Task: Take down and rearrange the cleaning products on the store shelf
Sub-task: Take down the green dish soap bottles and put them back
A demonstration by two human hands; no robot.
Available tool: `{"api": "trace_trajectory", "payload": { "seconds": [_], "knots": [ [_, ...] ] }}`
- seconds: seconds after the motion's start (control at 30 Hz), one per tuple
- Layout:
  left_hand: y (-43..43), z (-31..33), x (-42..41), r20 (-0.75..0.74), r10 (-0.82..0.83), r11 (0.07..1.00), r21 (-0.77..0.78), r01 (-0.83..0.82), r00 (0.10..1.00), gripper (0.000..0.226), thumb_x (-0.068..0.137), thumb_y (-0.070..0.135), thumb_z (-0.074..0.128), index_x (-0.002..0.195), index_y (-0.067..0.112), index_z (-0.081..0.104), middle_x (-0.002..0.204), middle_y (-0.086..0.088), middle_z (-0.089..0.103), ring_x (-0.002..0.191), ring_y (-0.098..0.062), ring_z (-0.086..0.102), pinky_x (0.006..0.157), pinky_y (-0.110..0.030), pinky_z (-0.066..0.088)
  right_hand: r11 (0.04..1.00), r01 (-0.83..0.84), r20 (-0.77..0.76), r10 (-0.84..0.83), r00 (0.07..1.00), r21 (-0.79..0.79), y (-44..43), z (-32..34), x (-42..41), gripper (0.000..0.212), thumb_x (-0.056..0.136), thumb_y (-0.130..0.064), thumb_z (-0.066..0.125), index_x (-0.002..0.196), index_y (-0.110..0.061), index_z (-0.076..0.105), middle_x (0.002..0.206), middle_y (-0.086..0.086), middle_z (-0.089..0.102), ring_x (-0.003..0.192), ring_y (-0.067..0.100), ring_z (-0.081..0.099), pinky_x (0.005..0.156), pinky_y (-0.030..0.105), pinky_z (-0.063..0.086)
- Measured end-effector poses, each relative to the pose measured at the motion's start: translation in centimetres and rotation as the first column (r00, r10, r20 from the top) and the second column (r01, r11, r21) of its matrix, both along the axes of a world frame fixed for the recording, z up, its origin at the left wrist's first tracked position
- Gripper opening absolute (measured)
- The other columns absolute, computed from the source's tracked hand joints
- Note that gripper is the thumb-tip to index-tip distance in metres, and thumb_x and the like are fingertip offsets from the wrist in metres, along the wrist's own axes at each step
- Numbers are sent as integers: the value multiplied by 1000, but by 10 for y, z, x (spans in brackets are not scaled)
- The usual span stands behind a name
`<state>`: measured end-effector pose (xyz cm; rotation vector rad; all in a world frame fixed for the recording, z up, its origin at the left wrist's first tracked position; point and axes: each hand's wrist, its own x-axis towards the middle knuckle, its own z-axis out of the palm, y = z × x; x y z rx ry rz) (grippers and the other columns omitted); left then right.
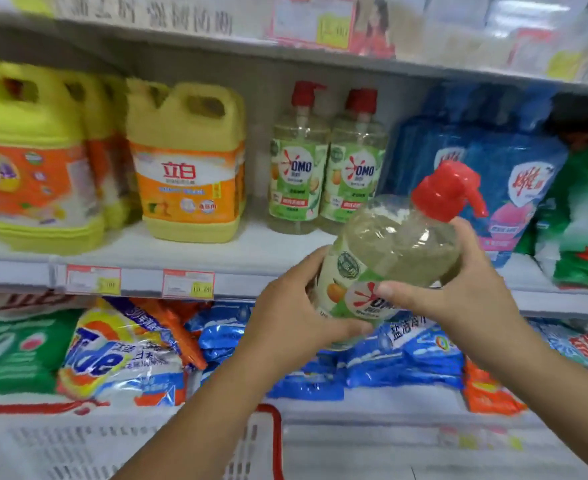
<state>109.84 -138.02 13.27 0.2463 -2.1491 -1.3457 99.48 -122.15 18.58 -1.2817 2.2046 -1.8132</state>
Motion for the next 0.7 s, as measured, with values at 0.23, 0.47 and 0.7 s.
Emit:
{"api": "trace_trajectory", "payload": {
  "seconds": [0.23, 0.47, 0.7],
  "knots": [
    [-54, 18, -1, -26, 339, 879, -348, -327, 940, 97, 70, 59, 76, 151, 39, 27, 158, 17, 24, 143, -2, 20, 116, -26, 19, 995, -66, -237, 46, 970, -77, -57, 61, 3, 88, 46, -46, 90, 122, -37, 49, 117, -17, 65, 104, -6, 63, 84, 12, 50],
    [-94, -44, -1, -6, 500, 620, -695, -364, 866, 80, 82, 82, 27, 139, 29, 48, 152, 3, 42, 148, -15, 20, 121, -37, -6, 1000, -17, -188, 18, 982, 3, -104, 73, -25, 95, 48, -46, 90, 133, -29, 50, 121, -13, 66, 109, 5, 65, 93, 41, 56],
    [-101, -58, -11, -95, 475, 597, -695, -400, 875, 67, 84, 74, 37, 130, 27, 52, 134, 5, 52, 137, -20, 36, 122, -40, 1, 995, 18, -186, 1, 982, 95, -140, 60, -38, 93, 45, -52, 86, 126, -27, 49, 115, -12, 66, 105, 6, 65, 93, 37, 56]
  ]
}}
